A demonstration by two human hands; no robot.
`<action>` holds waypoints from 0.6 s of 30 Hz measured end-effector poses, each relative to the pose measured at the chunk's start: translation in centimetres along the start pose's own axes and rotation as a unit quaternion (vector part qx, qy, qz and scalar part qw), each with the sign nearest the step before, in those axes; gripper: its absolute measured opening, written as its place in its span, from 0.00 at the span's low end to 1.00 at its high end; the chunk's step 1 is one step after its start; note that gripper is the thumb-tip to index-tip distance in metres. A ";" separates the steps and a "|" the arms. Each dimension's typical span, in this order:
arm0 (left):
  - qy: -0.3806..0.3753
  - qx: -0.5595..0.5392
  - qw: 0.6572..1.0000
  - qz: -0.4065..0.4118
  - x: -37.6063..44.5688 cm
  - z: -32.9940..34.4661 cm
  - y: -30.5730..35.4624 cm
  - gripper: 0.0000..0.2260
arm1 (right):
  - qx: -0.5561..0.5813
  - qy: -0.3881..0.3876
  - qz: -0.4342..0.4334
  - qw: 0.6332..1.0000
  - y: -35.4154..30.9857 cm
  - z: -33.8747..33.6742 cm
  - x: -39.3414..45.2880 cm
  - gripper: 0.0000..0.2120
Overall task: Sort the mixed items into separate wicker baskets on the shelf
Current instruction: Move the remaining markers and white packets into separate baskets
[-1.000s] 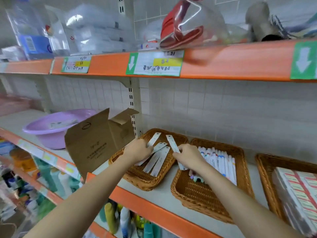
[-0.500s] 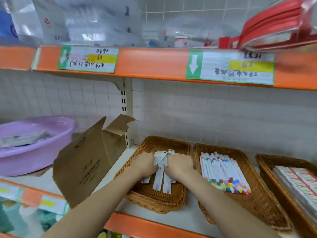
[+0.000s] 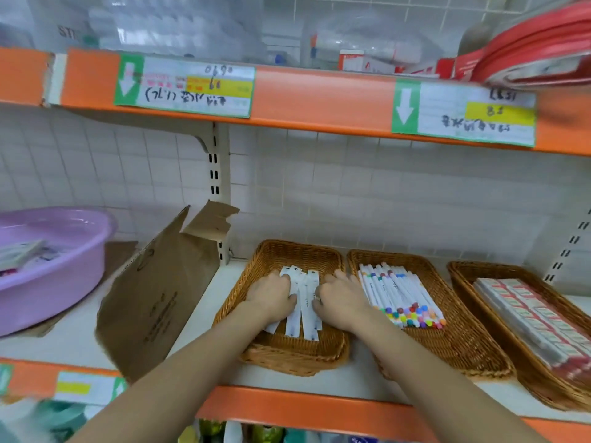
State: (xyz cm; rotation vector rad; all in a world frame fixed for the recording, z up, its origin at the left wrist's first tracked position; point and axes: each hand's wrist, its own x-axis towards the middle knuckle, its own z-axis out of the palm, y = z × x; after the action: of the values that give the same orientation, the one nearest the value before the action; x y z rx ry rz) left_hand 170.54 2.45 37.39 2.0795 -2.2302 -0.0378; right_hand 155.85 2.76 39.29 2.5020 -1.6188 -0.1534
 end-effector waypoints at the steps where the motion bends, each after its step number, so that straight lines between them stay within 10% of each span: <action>1: 0.001 0.002 1.000 0.003 -0.2 -0.2 0.2 0.18 | 0.025 0.014 -0.006 1.000 0.4 0.2 -0.4 0.21; 18: -0.090 -0.012 0.994 0.056 -8.9 -0.7 11.8 0.29 | 0.118 -0.073 -0.036 0.990 7.4 1.2 -16.3 0.35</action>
State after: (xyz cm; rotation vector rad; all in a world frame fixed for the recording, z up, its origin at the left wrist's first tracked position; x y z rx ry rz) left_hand 159.48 12.21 38.60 2.0088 -2.4313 -0.2509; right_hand 142.38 14.57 39.47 2.7884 -1.6923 -0.1649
